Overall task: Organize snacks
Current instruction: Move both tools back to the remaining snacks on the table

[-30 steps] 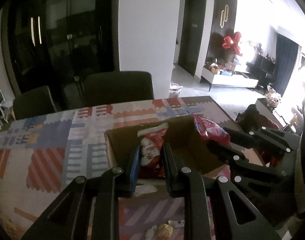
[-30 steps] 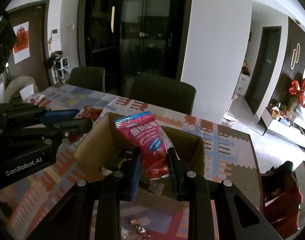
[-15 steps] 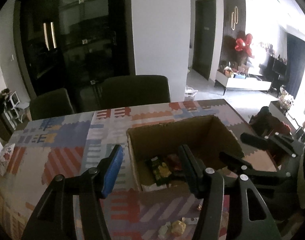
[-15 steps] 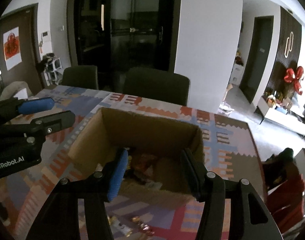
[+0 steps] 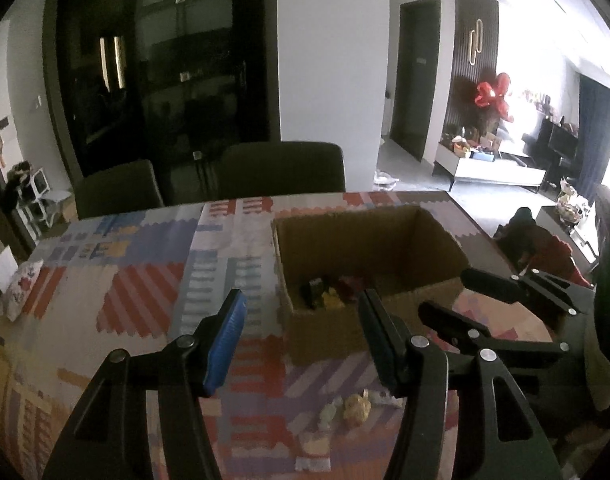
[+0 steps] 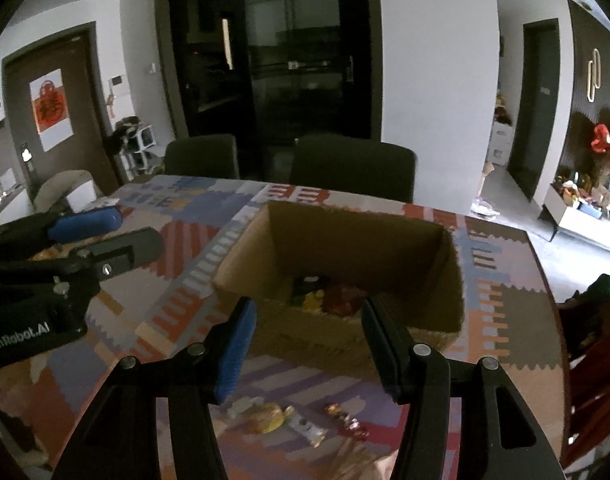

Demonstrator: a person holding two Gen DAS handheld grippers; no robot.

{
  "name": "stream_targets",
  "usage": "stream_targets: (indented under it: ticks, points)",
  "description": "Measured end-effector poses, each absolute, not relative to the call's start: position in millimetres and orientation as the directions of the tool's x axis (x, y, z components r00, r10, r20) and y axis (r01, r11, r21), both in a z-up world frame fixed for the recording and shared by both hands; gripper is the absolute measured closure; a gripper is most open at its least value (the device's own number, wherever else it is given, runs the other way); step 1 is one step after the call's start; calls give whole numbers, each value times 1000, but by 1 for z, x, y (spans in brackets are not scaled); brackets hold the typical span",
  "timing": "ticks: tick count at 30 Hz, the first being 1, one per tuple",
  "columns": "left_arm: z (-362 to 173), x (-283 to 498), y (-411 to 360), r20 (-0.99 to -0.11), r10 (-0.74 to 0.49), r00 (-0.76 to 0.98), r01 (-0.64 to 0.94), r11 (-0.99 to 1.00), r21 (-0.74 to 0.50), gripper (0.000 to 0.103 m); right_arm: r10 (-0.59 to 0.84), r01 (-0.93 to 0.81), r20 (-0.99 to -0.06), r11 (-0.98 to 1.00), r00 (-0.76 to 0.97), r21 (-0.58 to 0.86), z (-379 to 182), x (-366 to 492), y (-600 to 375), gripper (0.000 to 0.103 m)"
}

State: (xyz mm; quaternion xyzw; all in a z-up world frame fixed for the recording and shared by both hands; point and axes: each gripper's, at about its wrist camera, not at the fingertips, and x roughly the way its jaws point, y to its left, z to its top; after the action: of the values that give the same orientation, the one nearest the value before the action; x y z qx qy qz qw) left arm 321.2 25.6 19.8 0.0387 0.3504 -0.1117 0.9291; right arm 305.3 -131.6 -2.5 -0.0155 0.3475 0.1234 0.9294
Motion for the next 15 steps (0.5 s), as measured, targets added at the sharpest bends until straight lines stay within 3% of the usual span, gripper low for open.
stream_targets:
  ticks: [15]
  points:
    - [-24, 259, 31, -669, -108, 735, 183, 982, 43, 44, 226, -298, -684, 954, 693, 13, -39, 253, -126, 47]
